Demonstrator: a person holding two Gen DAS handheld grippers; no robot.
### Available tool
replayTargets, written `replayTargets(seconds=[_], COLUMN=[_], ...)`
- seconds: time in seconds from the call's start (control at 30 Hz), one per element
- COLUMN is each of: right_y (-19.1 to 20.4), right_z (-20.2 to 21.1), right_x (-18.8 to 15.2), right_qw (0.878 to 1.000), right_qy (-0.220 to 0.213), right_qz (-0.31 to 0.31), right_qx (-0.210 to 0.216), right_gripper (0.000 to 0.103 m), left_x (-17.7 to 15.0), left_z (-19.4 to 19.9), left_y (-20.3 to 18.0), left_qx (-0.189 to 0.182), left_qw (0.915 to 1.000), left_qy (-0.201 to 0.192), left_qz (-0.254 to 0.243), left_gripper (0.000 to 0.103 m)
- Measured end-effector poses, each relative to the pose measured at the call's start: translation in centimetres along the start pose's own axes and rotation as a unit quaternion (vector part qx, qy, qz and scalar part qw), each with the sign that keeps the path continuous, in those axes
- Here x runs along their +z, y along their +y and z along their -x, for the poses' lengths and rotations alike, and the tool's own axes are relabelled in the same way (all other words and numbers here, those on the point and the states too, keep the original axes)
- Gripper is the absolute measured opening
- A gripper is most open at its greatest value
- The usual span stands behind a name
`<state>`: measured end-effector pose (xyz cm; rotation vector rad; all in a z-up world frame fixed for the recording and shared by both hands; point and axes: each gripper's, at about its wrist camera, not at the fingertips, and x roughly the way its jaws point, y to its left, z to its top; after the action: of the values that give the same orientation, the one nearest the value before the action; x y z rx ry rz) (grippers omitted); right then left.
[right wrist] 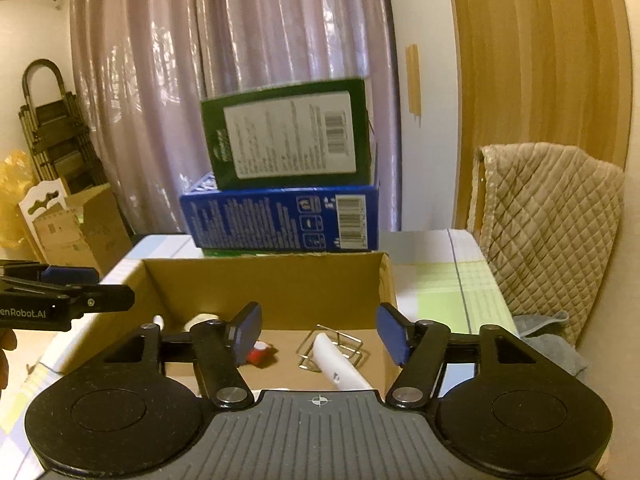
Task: Organize rigid objects
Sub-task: 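Withdraw both tools from the box toward the night-light and jar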
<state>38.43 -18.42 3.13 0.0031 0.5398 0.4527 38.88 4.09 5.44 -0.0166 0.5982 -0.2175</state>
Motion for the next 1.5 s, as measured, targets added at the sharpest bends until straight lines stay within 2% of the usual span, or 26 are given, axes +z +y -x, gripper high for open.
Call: replayTargets(seconds=[0.33,0.63,0.97,1.2,1.5], right_y=[3.1,5.3,7.7,9.2,9.8], right_z=[7.0,10.1,10.2,9.0,6.6], right_x=[-2.1,-6.9,-12.3,-15.4,-16.7], right_qw=[1.000,1.000,0.999,0.997,0.995], right_qy=[-0.010,0.009,0.017,0.000,0.018], right_qz=[0.009,0.017,0.041,0.070,0.083], right_qx=[0.013,0.016,0.017,0.027,0.044], right_gripper=[0.069,0.076,0.078,0.078,0.079], left_x=[-3.4,-9.2,-15.4,-16.6,-18.1], left_z=[7.8,11.6,11.5,10.9,9.5], left_y=[-0.5,-0.3,1.1,2.1,3.1], left_qx=[0.014,0.022,0.047,0.055,0.056], left_qw=[0.9998,0.9995,0.9983,0.9973,0.9962], left_qy=[-0.014,-0.006,0.016,0.030,0.054], left_qz=[0.001,0.020,0.031,0.038,0.038], left_gripper=[0.071,0.071,0.071,0.071,0.071])
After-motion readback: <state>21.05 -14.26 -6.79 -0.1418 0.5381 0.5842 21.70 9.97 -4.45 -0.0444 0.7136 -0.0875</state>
